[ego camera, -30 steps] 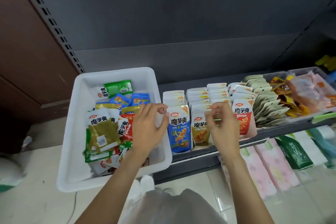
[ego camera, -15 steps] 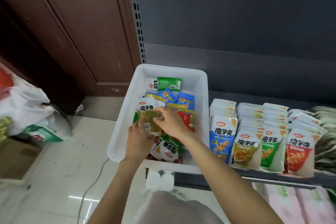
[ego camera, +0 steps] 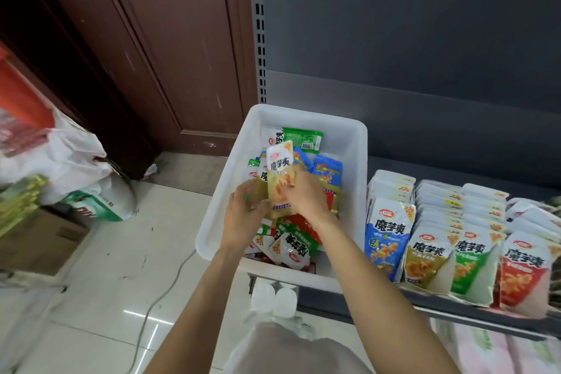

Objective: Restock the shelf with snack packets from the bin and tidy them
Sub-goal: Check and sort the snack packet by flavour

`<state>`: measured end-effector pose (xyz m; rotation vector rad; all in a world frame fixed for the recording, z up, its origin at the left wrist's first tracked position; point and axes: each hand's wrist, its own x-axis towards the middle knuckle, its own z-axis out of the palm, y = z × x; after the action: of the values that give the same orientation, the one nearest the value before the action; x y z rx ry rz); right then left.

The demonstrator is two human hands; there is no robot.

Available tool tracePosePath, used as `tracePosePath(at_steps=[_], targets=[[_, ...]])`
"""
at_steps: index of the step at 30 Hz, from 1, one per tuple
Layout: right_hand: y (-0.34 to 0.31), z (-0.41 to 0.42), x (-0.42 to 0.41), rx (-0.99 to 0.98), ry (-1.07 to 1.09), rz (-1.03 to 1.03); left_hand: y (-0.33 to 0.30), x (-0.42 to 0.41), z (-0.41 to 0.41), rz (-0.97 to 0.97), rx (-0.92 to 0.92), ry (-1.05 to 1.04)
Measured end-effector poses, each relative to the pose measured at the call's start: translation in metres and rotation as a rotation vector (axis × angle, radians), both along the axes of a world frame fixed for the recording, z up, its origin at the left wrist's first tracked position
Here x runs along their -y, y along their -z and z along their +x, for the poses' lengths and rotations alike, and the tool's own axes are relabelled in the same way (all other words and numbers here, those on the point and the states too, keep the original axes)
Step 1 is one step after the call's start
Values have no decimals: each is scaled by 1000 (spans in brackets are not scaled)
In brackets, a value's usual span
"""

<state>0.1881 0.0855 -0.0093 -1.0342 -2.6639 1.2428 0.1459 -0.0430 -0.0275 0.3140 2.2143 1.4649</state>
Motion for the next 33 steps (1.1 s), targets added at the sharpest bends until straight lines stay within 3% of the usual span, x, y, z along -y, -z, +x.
tracePosePath(at_steps=[3, 5, 10, 14, 18, 23, 30, 33], targets=[[-21, 41, -12, -273, 219, -518, -24, -4, 4, 188, 209, 49], [-32, 66, -13, -387, 223, -766, -35, -6, 7, 286, 306, 204], [-43, 100, -14, -477, 270, -810, -48, -18, 23, 350, 340, 352], [-55, 119, -22, -562, 409, -641, -52, -30, 34, 305, 227, 431], [-78, 163, -34, -580, 403, -262, -67, -54, 61, 302, -89, 619], [-94, 239, -53, -559, 548, 47, -64, -102, 117, 277, -407, 826], [-59, 267, -76, -294, 630, 269, -35, -138, 147, 113, -713, 903], [-53, 261, -74, -166, 595, 380, -27, -136, 139, 66, -741, 901]])
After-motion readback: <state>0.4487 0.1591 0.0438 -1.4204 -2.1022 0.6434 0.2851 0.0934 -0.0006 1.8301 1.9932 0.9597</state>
